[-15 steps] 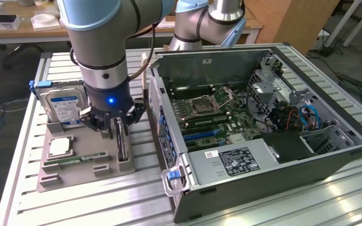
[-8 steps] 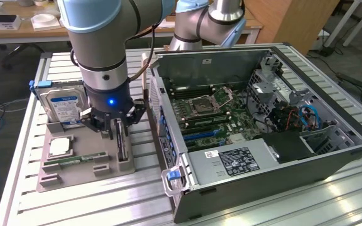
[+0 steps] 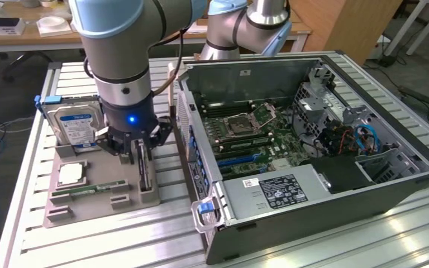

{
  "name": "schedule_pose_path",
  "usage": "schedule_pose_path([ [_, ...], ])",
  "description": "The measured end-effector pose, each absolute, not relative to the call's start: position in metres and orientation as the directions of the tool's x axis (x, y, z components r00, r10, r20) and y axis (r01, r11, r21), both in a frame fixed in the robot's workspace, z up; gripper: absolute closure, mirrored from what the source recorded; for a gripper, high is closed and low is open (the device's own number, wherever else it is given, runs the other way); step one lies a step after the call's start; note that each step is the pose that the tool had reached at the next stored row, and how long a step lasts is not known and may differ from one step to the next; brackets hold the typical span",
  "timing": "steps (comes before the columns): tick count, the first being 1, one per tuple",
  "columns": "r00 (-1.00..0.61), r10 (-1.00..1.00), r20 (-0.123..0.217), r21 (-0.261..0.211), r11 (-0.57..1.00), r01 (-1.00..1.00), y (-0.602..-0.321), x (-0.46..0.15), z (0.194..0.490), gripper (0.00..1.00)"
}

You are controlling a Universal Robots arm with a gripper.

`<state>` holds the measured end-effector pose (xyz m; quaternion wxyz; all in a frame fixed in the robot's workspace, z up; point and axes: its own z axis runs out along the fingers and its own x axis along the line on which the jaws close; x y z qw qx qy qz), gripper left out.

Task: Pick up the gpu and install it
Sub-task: 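Pick up the gpu and move the gpu toward the slot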

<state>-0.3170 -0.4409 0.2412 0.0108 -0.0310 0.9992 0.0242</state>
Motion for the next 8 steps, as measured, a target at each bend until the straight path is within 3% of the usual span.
schedule_pose_path([
  [8,-0.999,-0.046,-0.023,0.048,0.998,-0.047,-0.4384,-0.3166,0.2387,0.58],
])
